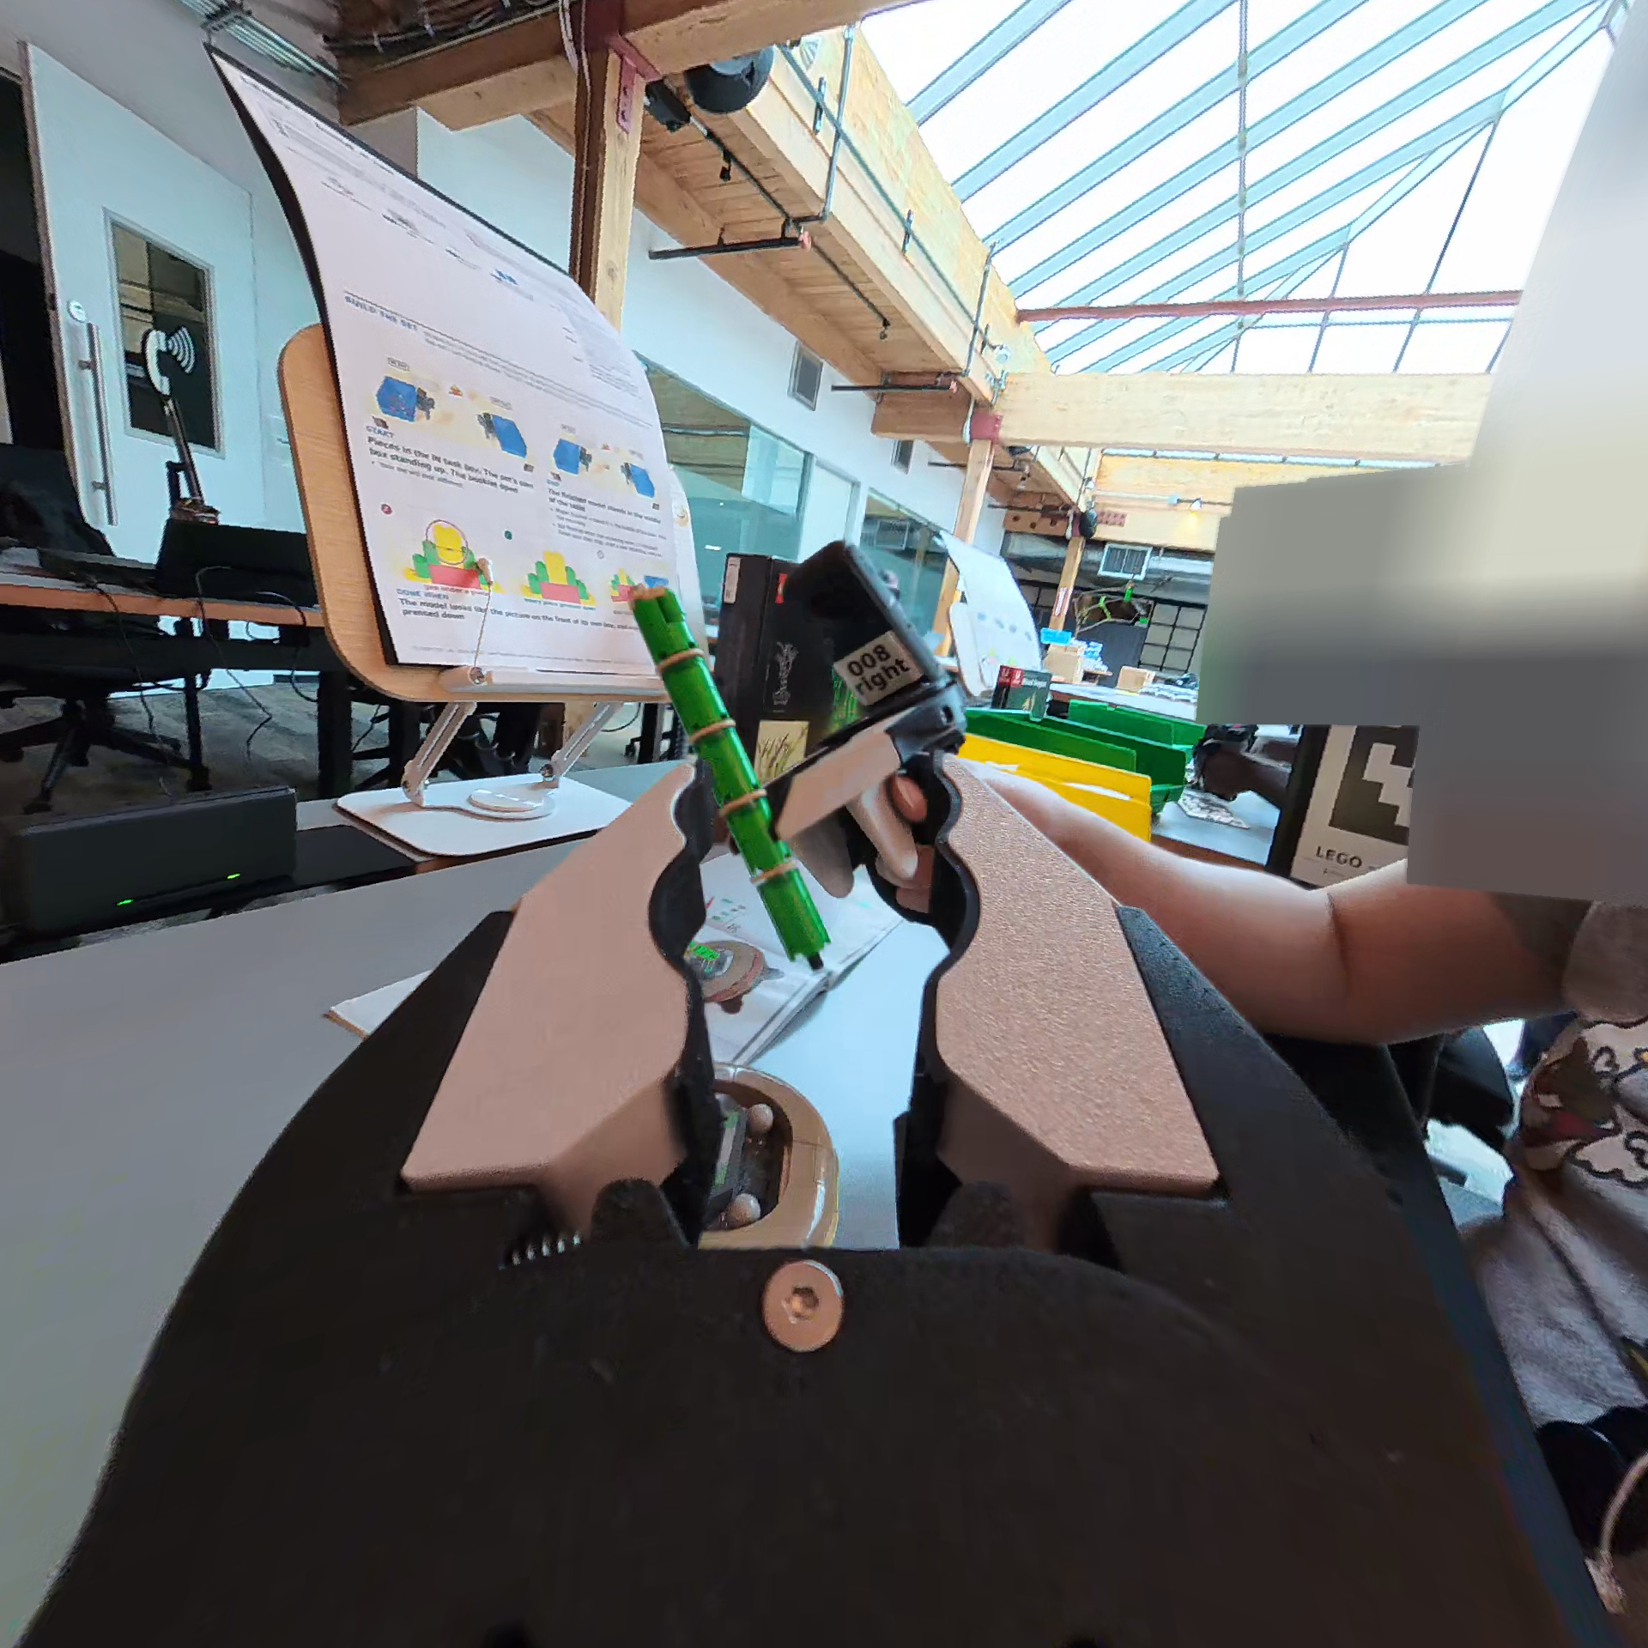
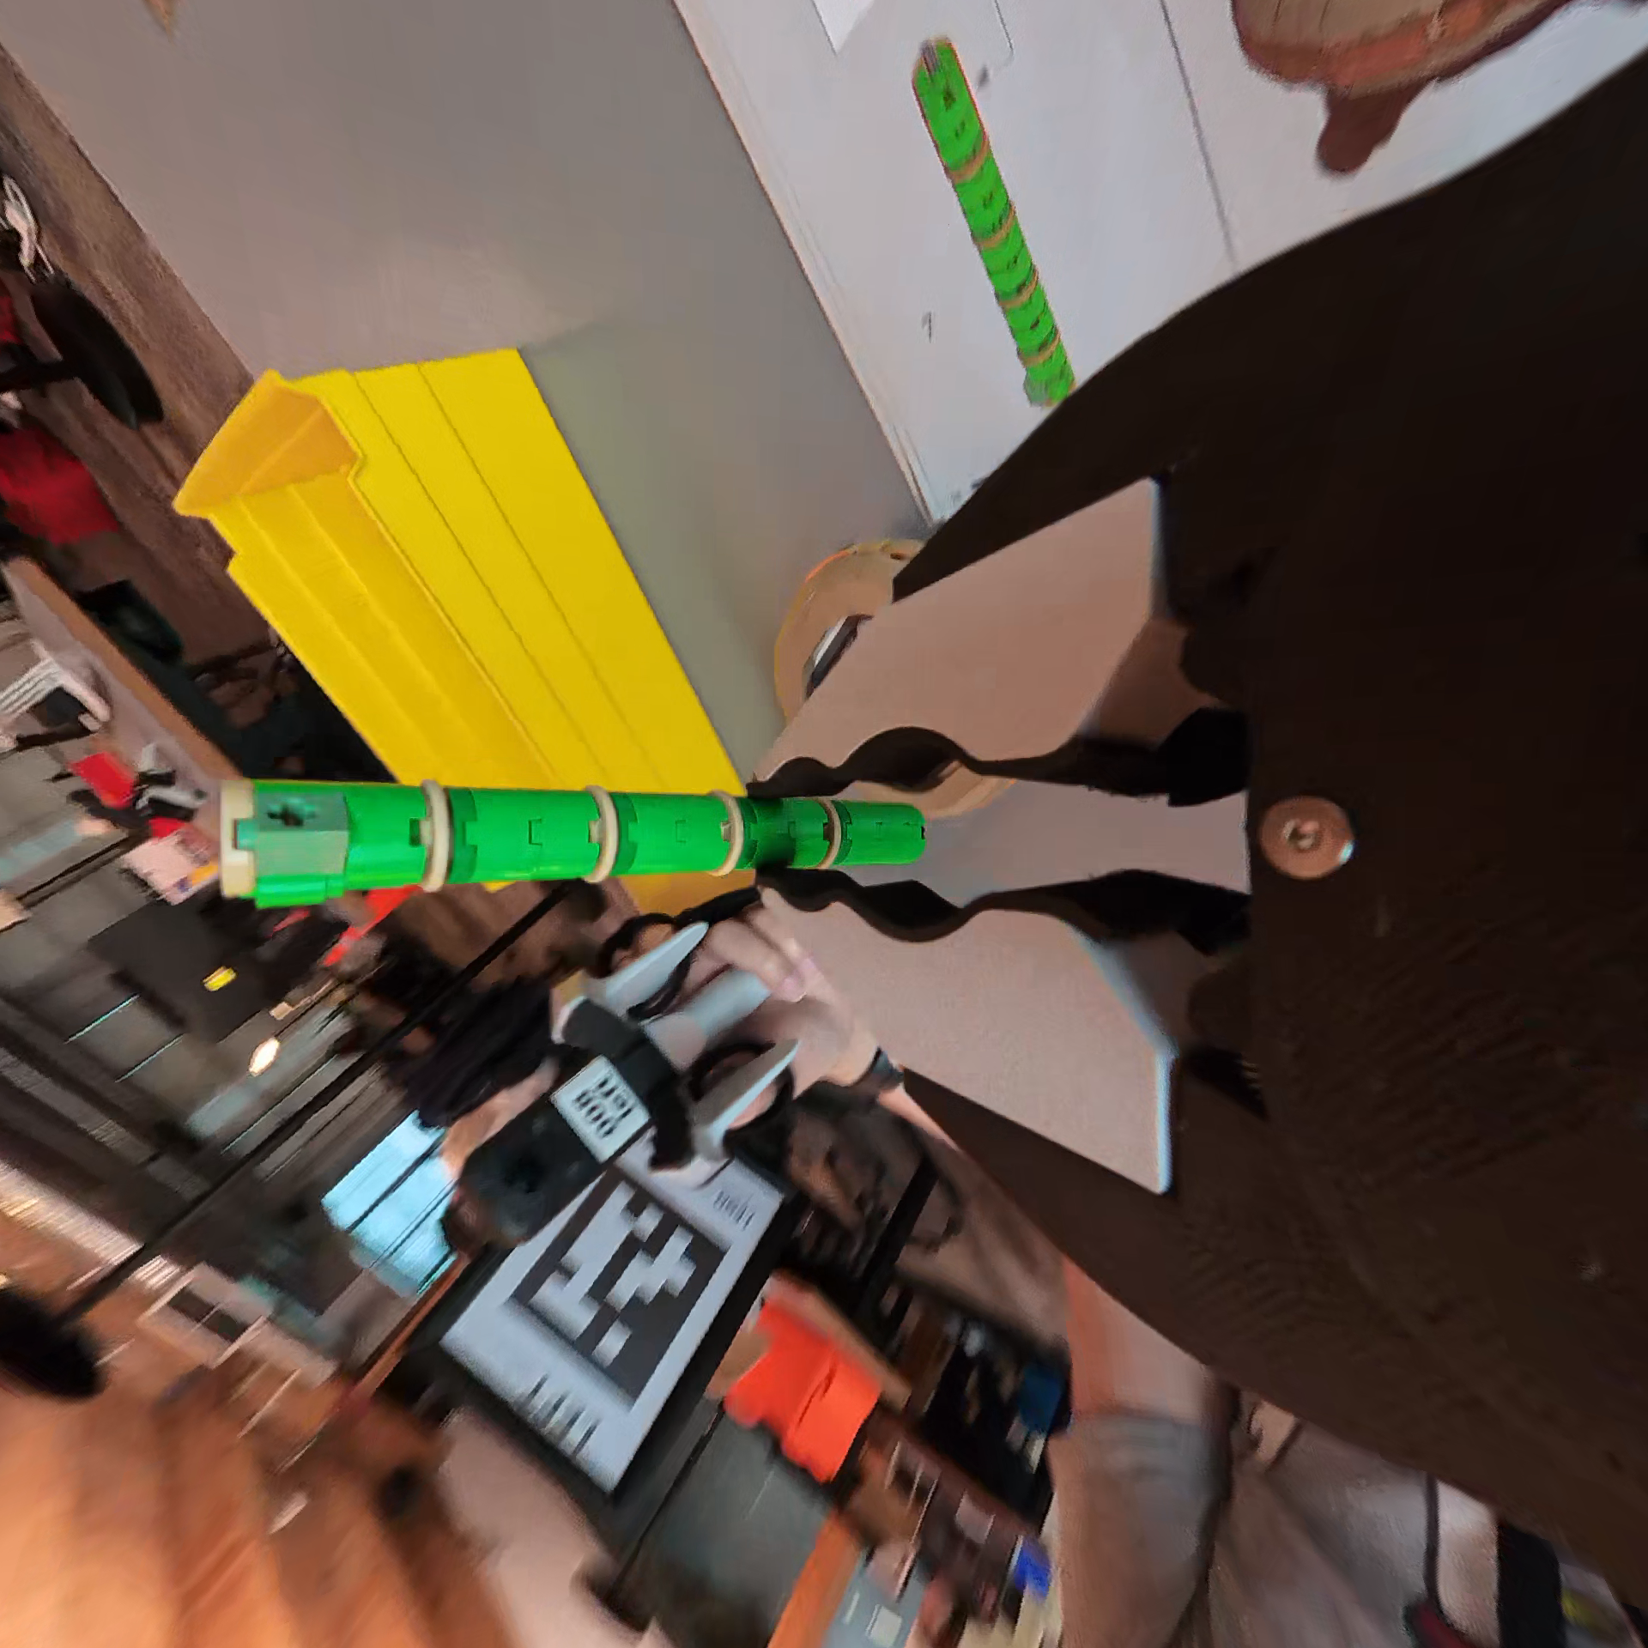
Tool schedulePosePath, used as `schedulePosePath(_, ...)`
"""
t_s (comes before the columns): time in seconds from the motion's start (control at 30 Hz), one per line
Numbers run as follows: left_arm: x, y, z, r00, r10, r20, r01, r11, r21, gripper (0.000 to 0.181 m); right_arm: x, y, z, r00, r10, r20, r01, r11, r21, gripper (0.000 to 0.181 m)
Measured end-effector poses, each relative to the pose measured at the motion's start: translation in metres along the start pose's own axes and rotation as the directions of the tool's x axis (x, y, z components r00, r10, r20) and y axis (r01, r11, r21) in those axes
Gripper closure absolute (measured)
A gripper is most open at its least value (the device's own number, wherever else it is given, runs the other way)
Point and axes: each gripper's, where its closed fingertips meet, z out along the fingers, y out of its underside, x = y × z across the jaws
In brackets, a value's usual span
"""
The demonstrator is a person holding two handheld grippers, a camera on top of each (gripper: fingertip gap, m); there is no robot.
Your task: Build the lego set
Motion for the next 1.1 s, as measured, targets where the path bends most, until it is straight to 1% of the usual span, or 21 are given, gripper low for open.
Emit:
schedulePosePath(0.07,-0.001,0.002,0.000,1.000,-0.002,0.010,0.002,1.000,-0.015,0.134,0.007,0.001,0.000,0.994,0.100,0.051,-0.102,0.994,0.027,0.166)
schedulePosePath(0.17,-0.004,0.002,-0.001,1.000,-0.006,0.022,0.006,1.000,-0.020,0.135,0.018,0.008,0.006,0.979,0.185,0.080,-0.189,0.981,0.044,0.166)
schedulePosePath(0.33,-0.008,0.008,0.001,0.999,0.008,0.050,-0.005,0.998,-0.059,0.135,0.031,0.019,0.017,0.977,0.207,0.052,-0.210,0.977,0.042,0.166)
schedulePosePath(0.5,-0.011,0.020,0.003,0.996,0.044,0.074,-0.034,0.990,-0.136,0.136,0.038,0.022,0.021,0.965,0.252,0.074,-0.256,0.966,0.043,0.166)
schedulePosePath(0.67,-0.013,0.024,0.003,0.994,0.063,0.086,-0.048,0.985,-0.163,0.135,0.043,0.026,0.026,0.960,0.270,0.071,-0.274,0.961,0.043,0.166)
schedulePosePath(0.77,-0.015,0.023,0.001,0.993,0.065,0.097,-0.048,0.985,-0.166,0.135,0.044,0.027,0.028,0.971,0.236,0.040,-0.237,0.970,0.045,0.166)
schedulePosePath(0.83,-0.015,0.022,0.001,0.993,0.063,0.097,-0.047,0.986,-0.160,0.136,0.044,0.027,0.029,0.983,0.185,0.013,-0.186,0.981,0.048,0.166)
schedulePosePath(0.9,-0.015,0.021,0.001,0.994,0.061,0.094,-0.046,0.987,-0.154,0.136,0.039,0.024,0.029,0.995,0.097,-0.007,-0.096,0.994,0.059,0.166)
schedulePosePath(0.97,-0.015,0.021,0.000,0.994,0.062,0.094,-0.047,0.987,-0.152,0.136,0.036,0.023,0.029,0.998,-0.007,-0.059,0.011,0.999,0.054,0.166)
schedulePosePath(1.1,-0.014,0.019,0.000,0.994,0.057,0.091,-0.044,0.989,-0.142,0.136,0.031,0.025,0.029,0.973,-0.184,-0.141,0.189,0.982,0.020,0.166)
